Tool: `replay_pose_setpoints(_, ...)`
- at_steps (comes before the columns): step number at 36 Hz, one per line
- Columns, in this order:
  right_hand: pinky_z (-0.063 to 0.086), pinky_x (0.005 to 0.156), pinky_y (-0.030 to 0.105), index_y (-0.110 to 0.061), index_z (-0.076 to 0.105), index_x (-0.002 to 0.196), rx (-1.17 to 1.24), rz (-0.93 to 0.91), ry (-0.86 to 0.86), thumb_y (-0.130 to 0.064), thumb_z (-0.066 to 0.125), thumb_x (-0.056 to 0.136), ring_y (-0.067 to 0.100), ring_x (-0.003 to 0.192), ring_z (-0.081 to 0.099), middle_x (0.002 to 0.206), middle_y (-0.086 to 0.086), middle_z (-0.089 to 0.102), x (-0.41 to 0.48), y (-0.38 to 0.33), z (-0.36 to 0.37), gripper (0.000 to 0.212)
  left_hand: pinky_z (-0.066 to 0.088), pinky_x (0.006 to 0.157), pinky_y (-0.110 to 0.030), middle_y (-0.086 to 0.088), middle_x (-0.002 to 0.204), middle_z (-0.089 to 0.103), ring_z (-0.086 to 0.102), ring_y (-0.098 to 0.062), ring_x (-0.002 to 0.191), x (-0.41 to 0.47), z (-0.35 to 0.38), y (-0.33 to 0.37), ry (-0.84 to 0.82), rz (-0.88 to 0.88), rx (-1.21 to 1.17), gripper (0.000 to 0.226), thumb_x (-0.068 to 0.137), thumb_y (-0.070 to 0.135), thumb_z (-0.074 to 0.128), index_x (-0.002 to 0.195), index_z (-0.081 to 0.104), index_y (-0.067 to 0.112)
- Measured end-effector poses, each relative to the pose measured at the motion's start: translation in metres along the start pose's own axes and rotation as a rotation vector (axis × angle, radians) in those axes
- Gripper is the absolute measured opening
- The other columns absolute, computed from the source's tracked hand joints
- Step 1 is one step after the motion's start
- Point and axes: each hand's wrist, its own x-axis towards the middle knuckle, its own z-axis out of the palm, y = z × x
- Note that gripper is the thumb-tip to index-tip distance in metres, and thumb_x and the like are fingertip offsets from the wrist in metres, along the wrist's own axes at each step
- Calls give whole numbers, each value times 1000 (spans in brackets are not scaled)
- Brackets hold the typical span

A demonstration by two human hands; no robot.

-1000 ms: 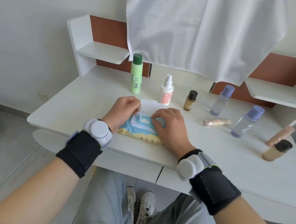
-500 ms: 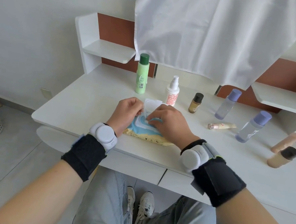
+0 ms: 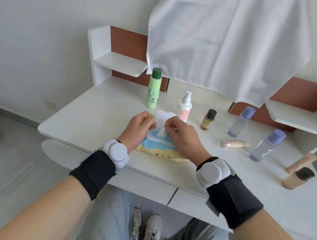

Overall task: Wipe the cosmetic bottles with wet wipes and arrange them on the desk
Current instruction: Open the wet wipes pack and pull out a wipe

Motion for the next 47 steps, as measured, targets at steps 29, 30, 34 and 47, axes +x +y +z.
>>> replay_pose_setpoints(29,44,51,20,-16,47,83,1014,238,449,-1,39,99,12,65,46,77,0,46,-3,-30,-41,23,41,76,-32,4,78,59,50,-13,73,-6,2,2,-11,15,152,20,99,11,39,84,52,10)
replay_pose_setpoints(30,42,48,20,-16,47,83,1026,233,477,-2,39,100,12,64,45,76,-1,46,-3,-30,-42,23,41,76,-32,3,79,59,50,-13,73,-6,2,3,-11,14,149,20,100,12,39,84,52,11)
replay_pose_setpoints(34,39,47,18,-17,46,84,1088,206,590,-1,38,99,11,62,44,75,-1,44,-4,-35,-49,23,41,75,-30,3,79,59,50,-12,72,-7,3,3,-20,12,149,20,101,14,38,85,51,13)
replay_pose_setpoints(47,32,45,19,-24,48,81,1121,348,831,-10,45,97,8,53,41,69,-7,47,-8,-24,-83,21,42,77,-25,3,84,64,54,-6,77,-12,4,7,-85,30,161,18,98,16,47,82,56,14)
